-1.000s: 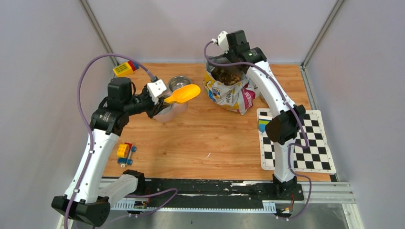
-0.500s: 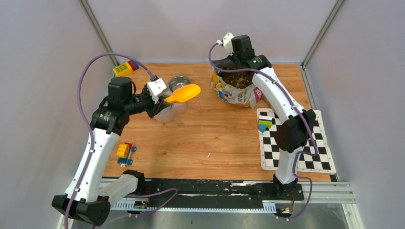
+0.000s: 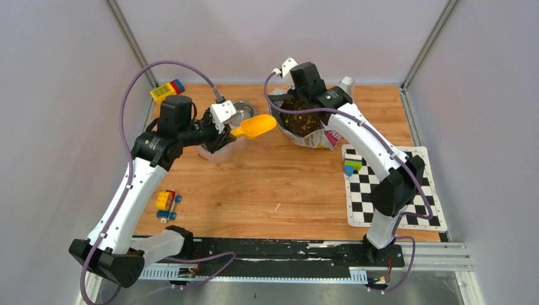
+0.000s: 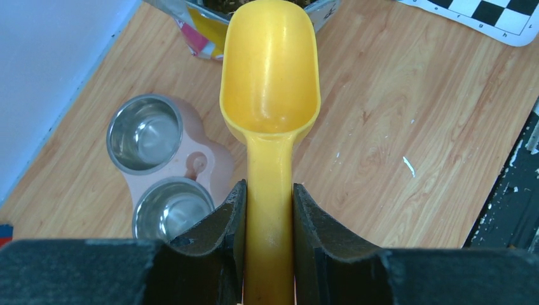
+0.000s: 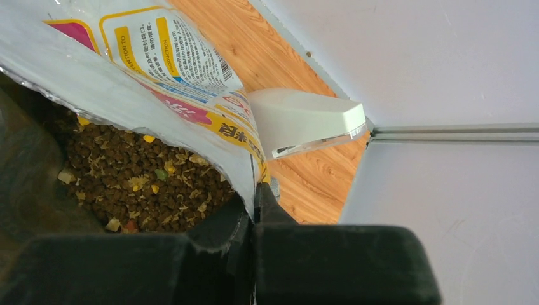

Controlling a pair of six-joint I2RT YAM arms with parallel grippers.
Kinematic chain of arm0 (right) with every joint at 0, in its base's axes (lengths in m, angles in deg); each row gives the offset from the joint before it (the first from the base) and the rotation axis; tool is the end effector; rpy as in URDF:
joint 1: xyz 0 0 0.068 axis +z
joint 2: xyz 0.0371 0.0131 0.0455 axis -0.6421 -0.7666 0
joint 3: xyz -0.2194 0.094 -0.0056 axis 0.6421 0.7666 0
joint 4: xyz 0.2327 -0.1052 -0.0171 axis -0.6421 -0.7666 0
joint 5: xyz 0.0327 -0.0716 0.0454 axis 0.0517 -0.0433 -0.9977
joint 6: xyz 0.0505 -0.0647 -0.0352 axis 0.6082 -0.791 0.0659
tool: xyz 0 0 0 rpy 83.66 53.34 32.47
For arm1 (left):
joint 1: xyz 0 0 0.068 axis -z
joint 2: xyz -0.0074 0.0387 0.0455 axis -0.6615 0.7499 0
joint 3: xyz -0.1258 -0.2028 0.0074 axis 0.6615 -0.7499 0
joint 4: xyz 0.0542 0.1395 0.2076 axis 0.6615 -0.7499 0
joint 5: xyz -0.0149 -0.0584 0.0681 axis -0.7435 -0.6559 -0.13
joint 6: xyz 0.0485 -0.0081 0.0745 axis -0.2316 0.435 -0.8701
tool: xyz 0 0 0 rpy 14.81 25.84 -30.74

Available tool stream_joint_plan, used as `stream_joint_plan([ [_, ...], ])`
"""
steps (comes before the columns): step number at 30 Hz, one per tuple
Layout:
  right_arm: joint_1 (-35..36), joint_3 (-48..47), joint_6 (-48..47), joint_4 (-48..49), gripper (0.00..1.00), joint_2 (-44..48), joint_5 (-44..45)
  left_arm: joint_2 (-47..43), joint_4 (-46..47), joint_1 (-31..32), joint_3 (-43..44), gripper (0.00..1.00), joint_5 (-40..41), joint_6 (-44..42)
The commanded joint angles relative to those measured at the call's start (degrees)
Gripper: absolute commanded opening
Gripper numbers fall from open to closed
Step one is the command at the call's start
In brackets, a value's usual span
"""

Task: Serve the pet food
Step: Collect the pet food from the pet food bag.

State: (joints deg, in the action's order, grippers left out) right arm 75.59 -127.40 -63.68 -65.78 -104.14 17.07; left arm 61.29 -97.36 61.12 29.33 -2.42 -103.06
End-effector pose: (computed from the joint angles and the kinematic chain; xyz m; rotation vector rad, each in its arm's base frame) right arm 0.3601 0.2098 0.3285 -0.9115 1.9898 -0.5017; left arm 0.2311 -0.1265 0.3483 1.0842 1.7741 -0.5120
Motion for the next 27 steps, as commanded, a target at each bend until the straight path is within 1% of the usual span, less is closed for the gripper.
stream_joint_plan([
  [1, 2.01, -1.44, 5.73, 6.11, 0.00, 1.89, 0.06, 0.66, -0.19, 1.33, 4.20, 0.00, 0.27, 2.28],
  [6, 4.38, -1.45, 9.50, 5.64, 0.00, 0.87, -2.16, 2.17, -0.62, 1.48, 6.65, 0.00, -0.55, 5.17],
  [13, 6.04, -2.38, 16.29, 2.70, 0.00, 1.03, -9.47, 2.39, -1.83, 1.64, 6.63, 0.00, 1.40, 7.07],
  [18, 6.33, -0.85, 19.66, 2.44, 0.00, 1.35, -15.23, 3.99, -7.88, 4.34, 7.67, 0.00, 3.66, 5.46],
  [24, 6.50, 4.32, 20.16, 5.55, 0.00, 2.57, -15.40, 4.04, -8.86, 5.37, 6.12, 0.00, 9.20, 5.90],
  [27, 7.61, 5.78, 18.97, 6.86, 0.00, 2.17, -12.00, 4.22, -6.74, 5.55, 4.20, 0.00, 11.16, 7.39],
])
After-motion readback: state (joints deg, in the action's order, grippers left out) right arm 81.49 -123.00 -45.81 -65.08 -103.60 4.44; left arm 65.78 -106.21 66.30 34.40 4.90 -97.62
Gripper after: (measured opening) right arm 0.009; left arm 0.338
